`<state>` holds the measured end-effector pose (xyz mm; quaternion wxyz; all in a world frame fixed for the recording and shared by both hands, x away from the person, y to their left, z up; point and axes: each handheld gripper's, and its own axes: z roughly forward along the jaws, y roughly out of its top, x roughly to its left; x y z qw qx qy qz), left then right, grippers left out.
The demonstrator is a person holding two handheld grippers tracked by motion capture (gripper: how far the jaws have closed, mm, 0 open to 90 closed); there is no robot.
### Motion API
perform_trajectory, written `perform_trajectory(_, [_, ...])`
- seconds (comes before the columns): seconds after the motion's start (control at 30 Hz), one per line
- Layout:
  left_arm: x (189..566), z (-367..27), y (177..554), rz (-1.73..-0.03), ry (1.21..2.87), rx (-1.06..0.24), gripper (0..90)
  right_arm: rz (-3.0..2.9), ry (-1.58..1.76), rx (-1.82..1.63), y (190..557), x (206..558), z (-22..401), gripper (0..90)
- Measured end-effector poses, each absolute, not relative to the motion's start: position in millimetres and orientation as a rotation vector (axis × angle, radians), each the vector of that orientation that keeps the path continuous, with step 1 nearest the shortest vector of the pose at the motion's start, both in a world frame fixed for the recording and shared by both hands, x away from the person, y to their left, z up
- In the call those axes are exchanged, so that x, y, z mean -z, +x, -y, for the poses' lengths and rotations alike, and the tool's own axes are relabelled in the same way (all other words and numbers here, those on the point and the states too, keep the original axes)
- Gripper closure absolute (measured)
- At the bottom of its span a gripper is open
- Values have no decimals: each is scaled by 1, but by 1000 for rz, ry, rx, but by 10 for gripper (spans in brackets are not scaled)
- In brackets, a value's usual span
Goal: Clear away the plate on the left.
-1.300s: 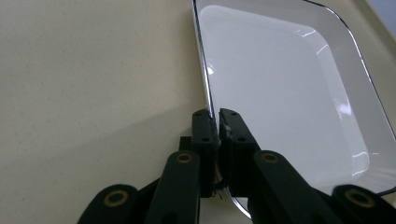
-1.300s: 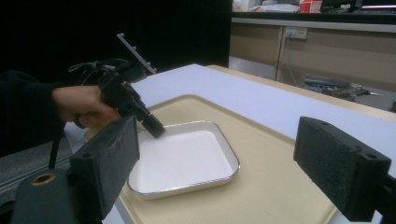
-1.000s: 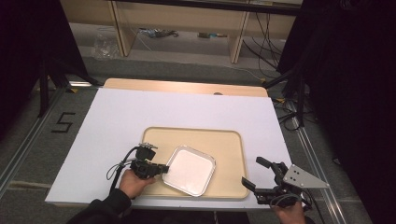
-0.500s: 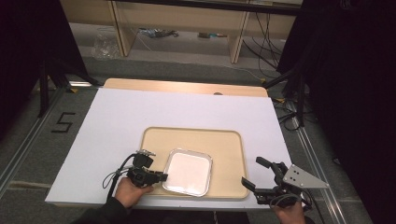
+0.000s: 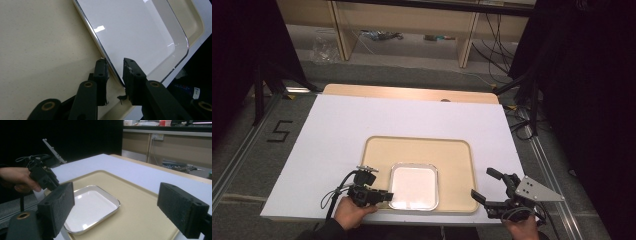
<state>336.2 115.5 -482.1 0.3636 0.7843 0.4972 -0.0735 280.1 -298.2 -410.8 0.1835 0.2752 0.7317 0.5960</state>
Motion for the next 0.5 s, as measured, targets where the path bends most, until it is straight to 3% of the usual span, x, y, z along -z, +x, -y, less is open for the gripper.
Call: perform_trajectory(0.5, [482,-109,335,-1255,2023,214,671,-2053,787,-1667,282,412,301,152])
